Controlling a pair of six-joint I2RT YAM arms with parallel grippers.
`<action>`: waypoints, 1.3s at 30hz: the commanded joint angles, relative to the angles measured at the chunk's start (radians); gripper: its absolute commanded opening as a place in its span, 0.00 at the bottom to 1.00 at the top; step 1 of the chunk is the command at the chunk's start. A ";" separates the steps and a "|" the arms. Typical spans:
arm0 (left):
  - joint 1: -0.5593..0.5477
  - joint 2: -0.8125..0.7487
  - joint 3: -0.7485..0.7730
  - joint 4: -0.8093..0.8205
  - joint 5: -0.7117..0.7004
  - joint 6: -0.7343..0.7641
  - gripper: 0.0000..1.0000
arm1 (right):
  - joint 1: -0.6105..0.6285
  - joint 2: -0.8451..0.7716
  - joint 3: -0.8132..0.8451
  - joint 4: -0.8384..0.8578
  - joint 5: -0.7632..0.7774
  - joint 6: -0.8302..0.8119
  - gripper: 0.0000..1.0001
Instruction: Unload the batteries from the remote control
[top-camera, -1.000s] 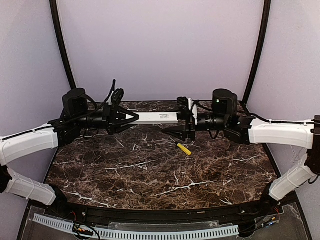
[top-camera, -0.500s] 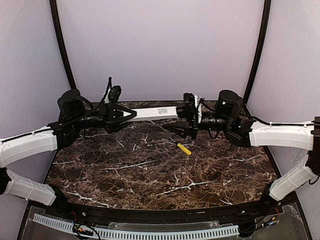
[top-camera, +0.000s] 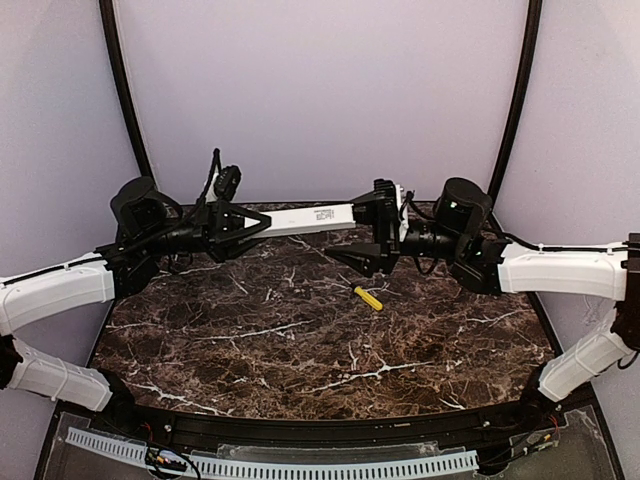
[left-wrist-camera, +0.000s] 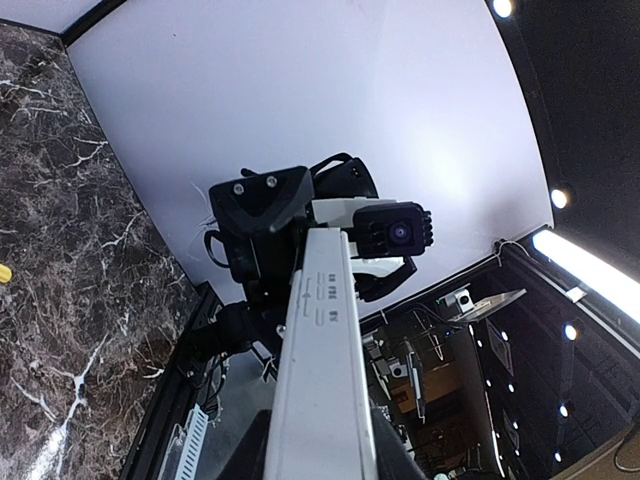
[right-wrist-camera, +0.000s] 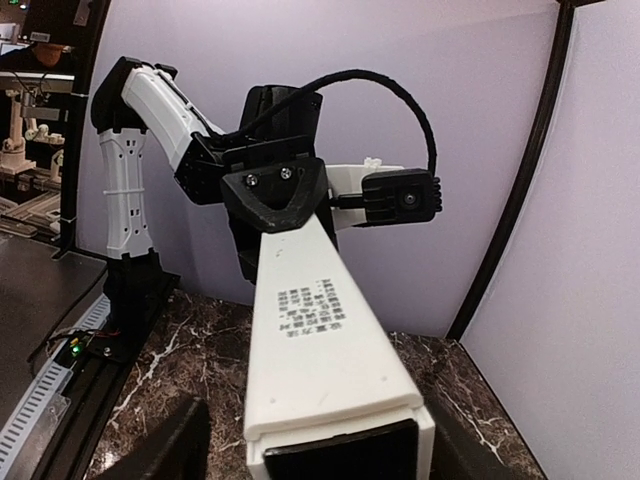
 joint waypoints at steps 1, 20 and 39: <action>-0.002 -0.012 -0.012 0.066 0.026 -0.016 0.00 | 0.005 0.013 0.029 0.018 0.025 0.012 0.84; -0.003 -0.015 -0.042 0.081 0.019 -0.013 0.00 | 0.006 0.030 0.065 -0.033 -0.020 0.001 0.58; -0.002 -0.016 -0.040 0.056 0.009 0.001 0.00 | 0.007 0.030 0.062 -0.044 -0.048 0.006 0.42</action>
